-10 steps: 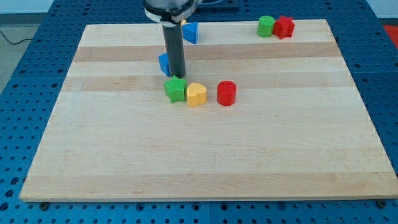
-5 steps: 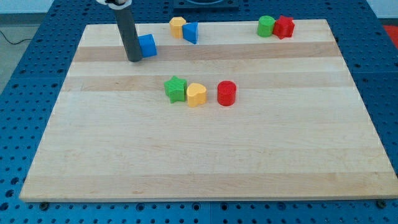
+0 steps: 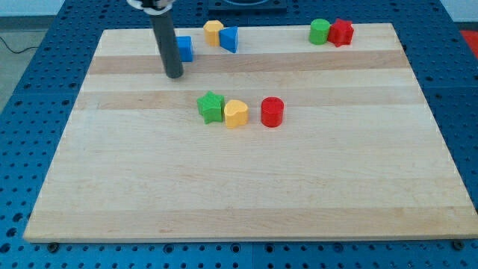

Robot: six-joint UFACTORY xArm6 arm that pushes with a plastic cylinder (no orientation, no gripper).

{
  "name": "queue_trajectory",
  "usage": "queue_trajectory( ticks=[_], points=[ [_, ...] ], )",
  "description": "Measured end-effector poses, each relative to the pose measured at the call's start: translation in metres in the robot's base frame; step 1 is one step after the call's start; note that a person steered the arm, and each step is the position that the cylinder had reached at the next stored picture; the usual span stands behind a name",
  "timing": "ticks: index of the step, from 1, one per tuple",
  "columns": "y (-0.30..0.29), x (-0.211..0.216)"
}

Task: Push blue cube into yellow hexagon

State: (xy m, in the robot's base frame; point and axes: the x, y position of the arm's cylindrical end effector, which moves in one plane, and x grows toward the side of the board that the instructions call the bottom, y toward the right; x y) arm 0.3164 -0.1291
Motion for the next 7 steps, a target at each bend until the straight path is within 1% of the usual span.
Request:
queue_trajectory(
  ticks=[1,2,3,4,5,6,7],
  points=[
    [-0.001,-0.031],
    [-0.001,-0.052],
    [-0.001,-0.057],
    [-0.004,-0.052],
    [-0.048,-0.054],
    [-0.057,-0.081],
    [-0.035,-0.088]
  ],
)
